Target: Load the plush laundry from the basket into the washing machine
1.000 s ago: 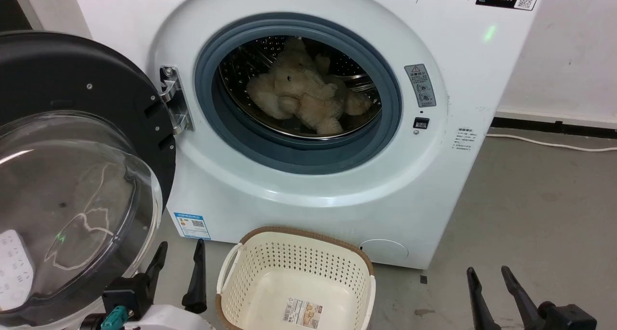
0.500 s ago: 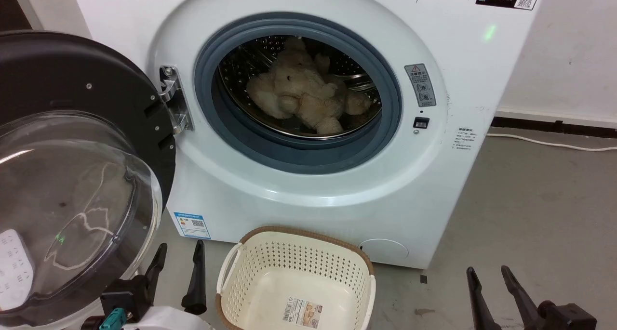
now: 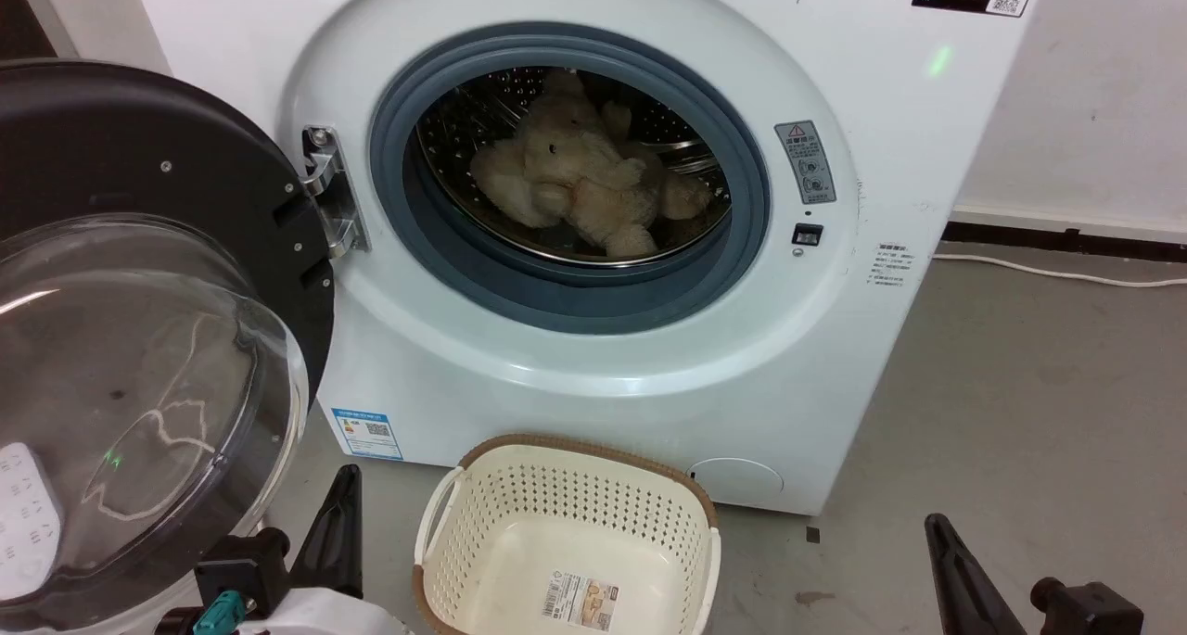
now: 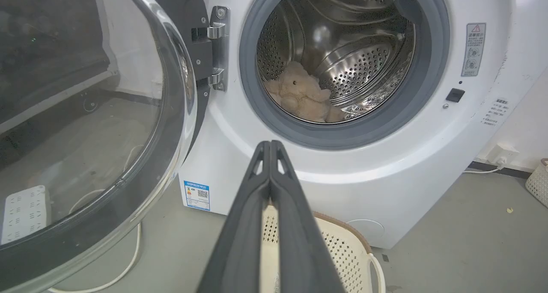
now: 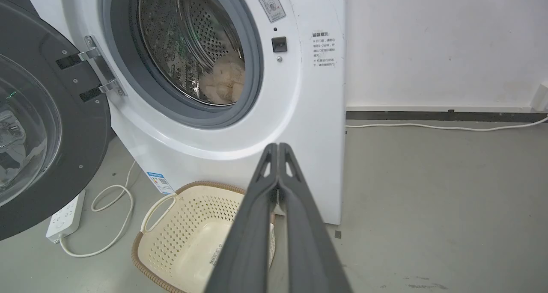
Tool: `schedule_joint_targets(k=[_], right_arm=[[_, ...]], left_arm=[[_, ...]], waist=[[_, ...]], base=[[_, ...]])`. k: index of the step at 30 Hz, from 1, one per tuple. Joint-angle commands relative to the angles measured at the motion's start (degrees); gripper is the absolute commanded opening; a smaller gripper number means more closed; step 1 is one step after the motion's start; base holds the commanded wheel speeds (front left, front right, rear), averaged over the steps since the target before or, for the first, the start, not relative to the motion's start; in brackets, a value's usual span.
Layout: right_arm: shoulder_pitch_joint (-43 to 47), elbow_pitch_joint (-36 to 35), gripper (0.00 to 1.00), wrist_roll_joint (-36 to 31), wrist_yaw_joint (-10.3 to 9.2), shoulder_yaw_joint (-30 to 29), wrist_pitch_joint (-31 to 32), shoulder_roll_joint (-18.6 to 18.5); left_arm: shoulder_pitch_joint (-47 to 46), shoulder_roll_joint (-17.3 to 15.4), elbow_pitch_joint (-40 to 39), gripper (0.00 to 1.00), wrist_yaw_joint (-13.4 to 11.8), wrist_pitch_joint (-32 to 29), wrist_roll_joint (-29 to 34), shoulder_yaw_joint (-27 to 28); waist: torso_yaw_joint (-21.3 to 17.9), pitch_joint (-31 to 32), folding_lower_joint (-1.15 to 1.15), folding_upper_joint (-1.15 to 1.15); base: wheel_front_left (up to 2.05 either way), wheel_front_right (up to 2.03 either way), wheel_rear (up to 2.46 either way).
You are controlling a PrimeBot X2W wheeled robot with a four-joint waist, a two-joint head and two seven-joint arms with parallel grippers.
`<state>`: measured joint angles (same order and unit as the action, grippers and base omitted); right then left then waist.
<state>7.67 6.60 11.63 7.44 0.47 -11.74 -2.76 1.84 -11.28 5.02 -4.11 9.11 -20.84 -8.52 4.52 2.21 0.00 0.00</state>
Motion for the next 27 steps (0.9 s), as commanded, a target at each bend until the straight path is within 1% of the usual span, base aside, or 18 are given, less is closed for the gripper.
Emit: schedule_joint_targets(k=[1, 27], right_arm=[[-0.56, -0.46, 0.00, -0.43, 0.00, 0.00, 0.28, -0.01], [-2.15, -1.83, 0.00, -2.94, 0.01, -0.11, 2.84, -0.03]], left_arm=[[-0.13, 0.39, -0.35, 0.00, 0.18, -0.19, 0.72, 0.36], [-0.51, 2.19, -1.39, 0.00, 1.06, -2.19, 5.23, 2.19]], waist=[[-0.08, -0.04, 0.00, 0.00], [-1.08, -0.53, 0.00, 0.00]], base=[[0.00, 0.00, 0.00], [0.00, 0.00, 0.00]])
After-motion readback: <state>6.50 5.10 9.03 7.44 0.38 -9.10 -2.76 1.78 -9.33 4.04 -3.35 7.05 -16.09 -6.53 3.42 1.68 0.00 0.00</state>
